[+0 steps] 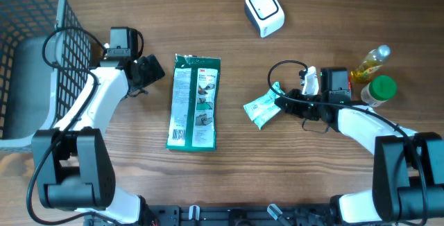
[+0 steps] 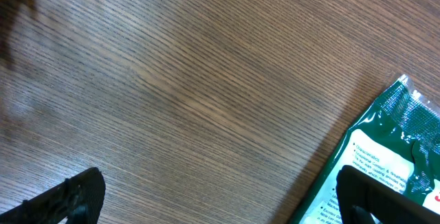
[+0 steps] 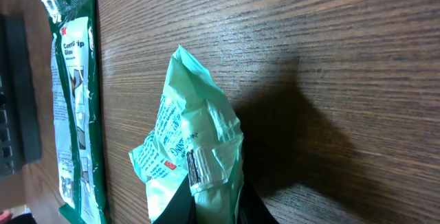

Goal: Scan the item barcode
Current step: 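Lift the pouch with the right gripper and carry it toward the scanner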

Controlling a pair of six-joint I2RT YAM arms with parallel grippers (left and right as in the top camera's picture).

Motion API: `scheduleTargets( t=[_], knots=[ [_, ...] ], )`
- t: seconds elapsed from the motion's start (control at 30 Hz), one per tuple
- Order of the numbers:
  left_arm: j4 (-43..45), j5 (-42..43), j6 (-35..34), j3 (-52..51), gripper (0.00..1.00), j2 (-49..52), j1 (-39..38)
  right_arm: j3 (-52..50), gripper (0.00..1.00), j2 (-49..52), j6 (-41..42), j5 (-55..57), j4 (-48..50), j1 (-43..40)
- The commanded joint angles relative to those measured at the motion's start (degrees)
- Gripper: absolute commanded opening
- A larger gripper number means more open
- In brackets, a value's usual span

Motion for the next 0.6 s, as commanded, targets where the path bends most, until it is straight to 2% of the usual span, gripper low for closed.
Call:
scheduleTargets(
  t=[0.0,0.33,0.57],
  knots=[
    [0.20,-1.20,0.24,-0.31,1.00,-0.92,0.31,-0.61,0.04,0.02,-1.29,-1.55,-0.26,0.35],
    [0.20,-1.20,0.24,-0.31,1.00,-0.92,0.31,0.57,0.04,-1.66,-1.20,-3.04,-0.94,0.35],
    [0.20,-1.20,0.24,-0.31,1.00,-0.92,0.31,3.98,0.04,-10.45,-2.89,-1.62,-9.53,0.35]
  ],
)
